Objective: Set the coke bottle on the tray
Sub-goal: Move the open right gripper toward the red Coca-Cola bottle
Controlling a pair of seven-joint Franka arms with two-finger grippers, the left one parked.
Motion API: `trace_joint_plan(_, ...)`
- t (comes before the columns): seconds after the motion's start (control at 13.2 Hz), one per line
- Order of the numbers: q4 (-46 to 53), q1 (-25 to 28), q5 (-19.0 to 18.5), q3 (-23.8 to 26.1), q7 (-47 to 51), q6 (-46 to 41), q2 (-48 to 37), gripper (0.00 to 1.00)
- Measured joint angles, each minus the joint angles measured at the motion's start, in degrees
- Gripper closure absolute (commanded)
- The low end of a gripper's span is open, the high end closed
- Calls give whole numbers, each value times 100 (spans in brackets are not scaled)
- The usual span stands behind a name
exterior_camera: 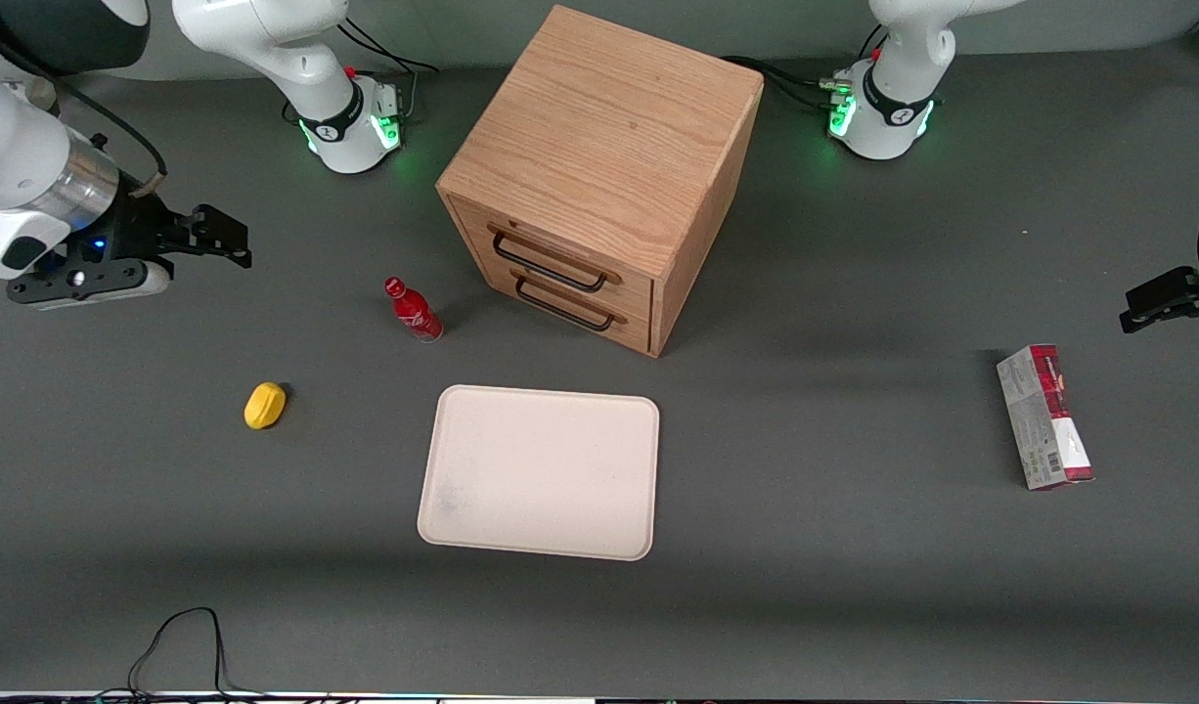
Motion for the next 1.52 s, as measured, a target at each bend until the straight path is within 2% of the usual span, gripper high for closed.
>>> trace_joint_plan(0.3,31,-26,-46,-186,-1,-26,1,0)
trace_joint_plan(0.99,108,-41,23,-148,217,-168,2,0)
trace_joint_plan(1.14,123,226,203,-127,860,-245,-1,0)
trace_joint_plan(1.52,152,995,237,-65,2099,-526,-82,0)
